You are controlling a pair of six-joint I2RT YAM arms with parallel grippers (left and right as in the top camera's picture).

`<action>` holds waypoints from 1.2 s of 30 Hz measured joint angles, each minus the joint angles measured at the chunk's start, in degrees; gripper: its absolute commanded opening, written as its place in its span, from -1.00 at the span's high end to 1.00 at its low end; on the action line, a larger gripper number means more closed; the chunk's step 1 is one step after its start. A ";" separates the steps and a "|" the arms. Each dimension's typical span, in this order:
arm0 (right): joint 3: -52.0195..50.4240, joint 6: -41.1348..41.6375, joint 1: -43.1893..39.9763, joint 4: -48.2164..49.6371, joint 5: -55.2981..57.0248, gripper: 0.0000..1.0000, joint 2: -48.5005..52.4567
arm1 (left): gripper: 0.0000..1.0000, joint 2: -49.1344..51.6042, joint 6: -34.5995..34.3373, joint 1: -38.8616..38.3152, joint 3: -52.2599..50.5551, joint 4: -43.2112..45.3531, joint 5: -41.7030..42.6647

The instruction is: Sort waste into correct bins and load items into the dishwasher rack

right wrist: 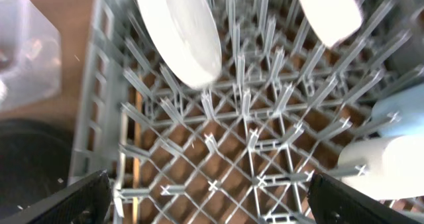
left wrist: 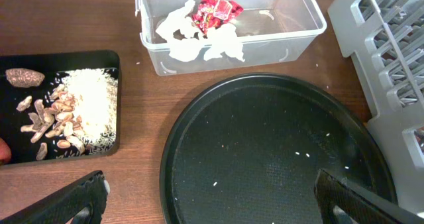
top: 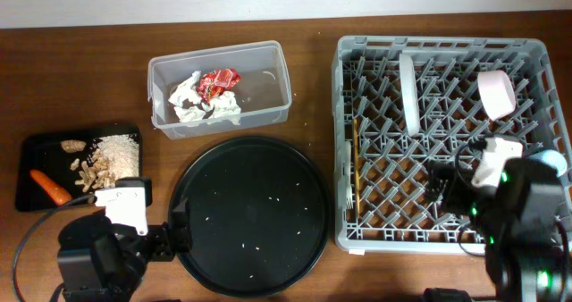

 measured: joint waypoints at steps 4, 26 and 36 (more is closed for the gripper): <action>-15.80 -0.04 5.11 14.43 0.37 -0.97 -25.31 | -0.99 0.00 0.00 0.00 -0.11 0.02 0.02; -53.81 -6.69 7.87 49.07 1.53 -0.97 -40.44 | -0.99 0.00 0.00 0.00 -0.20 0.02 0.00; -53.81 -7.37 7.87 49.07 1.53 -0.97 -40.44 | -0.99 0.00 0.00 0.00 -0.20 0.00 0.00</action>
